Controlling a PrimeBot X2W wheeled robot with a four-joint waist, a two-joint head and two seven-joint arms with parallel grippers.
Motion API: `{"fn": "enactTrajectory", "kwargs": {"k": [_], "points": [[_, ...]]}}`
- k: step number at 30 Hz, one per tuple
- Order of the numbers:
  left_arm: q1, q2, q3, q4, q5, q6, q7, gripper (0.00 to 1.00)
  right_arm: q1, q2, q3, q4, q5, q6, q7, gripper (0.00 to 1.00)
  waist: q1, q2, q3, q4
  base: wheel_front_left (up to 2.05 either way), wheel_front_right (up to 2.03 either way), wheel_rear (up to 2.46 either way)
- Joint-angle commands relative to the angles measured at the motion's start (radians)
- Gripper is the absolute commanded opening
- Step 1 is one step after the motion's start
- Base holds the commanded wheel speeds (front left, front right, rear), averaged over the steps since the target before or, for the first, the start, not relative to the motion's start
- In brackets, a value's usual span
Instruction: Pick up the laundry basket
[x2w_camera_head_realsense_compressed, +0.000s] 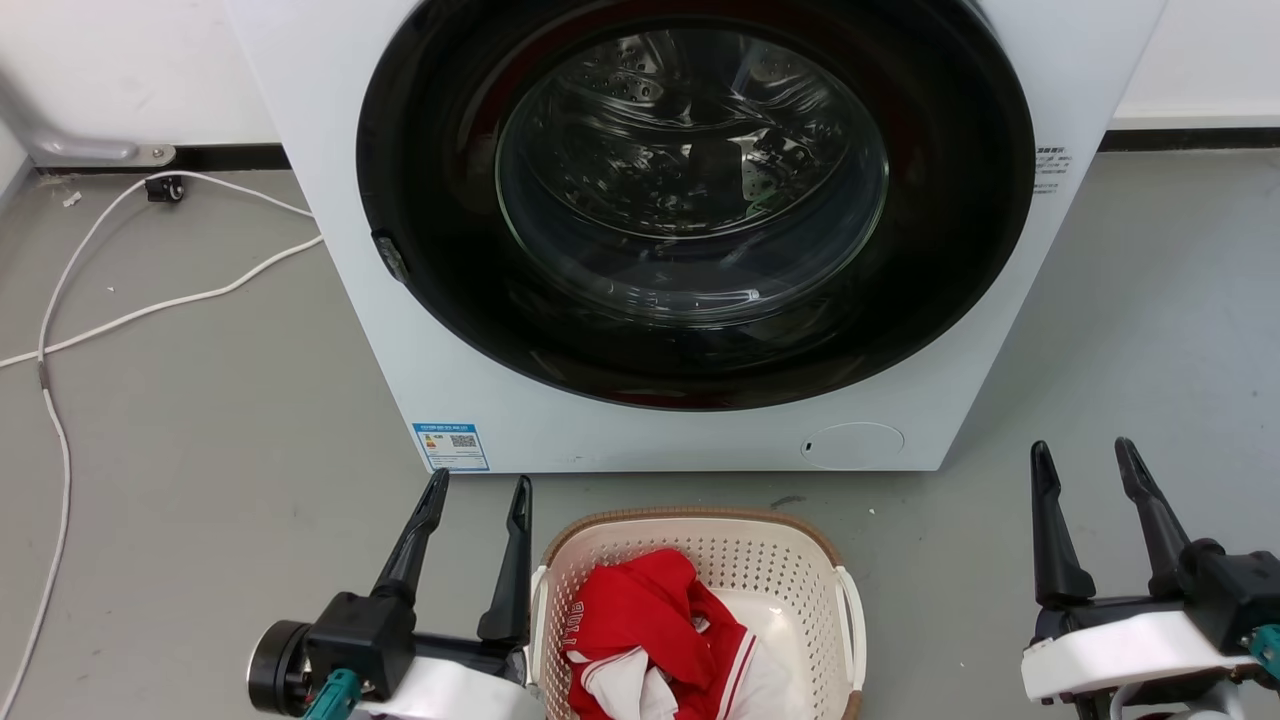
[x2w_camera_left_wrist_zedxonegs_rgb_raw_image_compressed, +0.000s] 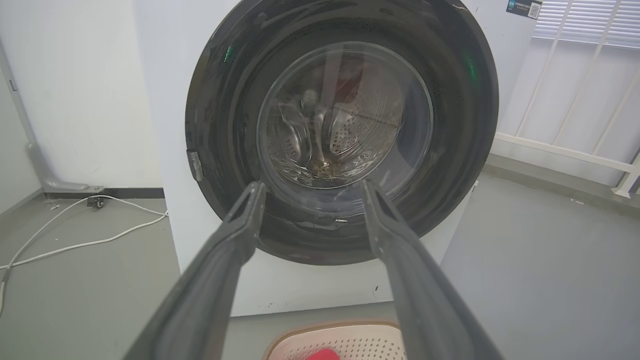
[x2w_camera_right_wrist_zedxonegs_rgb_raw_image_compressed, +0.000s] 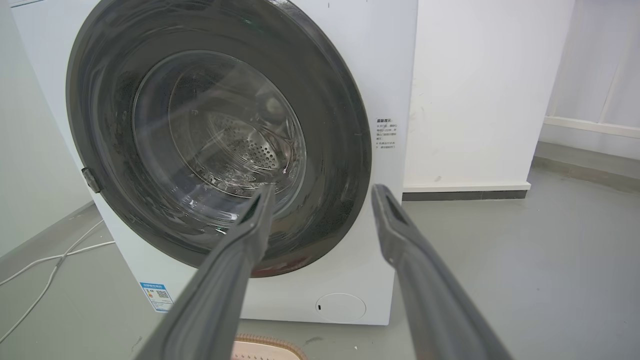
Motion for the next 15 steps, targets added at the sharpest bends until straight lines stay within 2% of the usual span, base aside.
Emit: {"fn": "enactTrajectory", "kwargs": {"k": [1, 5, 10, 15], "points": [[0.011, -0.011, 0.014, -0.004, 0.007, -0.008, -0.009, 1.00, 0.012, 0.000, -0.002, -0.001, 0.011, 0.000, -0.010, 1.00, 0.0000, -0.0001, -0.001, 0.000, 0.00, 0.00, 0.00], [0.030, -0.035, 0.053, 0.004, 0.011, -0.033, -0.016, 1.00, 0.011, 0.000, -0.005, 0.014, 0.053, 0.000, -0.017, 1.00, 0.0000, -0.0001, 0.000, -0.002, 0.00, 0.00, 0.00], [0.045, -0.057, 0.087, 0.036, 0.038, -0.072, -0.025, 1.00, 0.012, 0.000, 0.003, 0.033, 0.042, 0.000, -0.002, 1.00, 0.0000, -0.0001, 0.003, -0.005, 0.00, 0.00, 0.00], [0.033, -0.051, 0.065, 0.053, 0.150, -0.094, -0.034, 1.00, 0.011, 0.000, 0.007, 0.043, 0.005, 0.000, -0.009, 1.00, 0.0000, -0.0001, 0.004, -0.007, 0.00, 0.00, 0.00]]}}
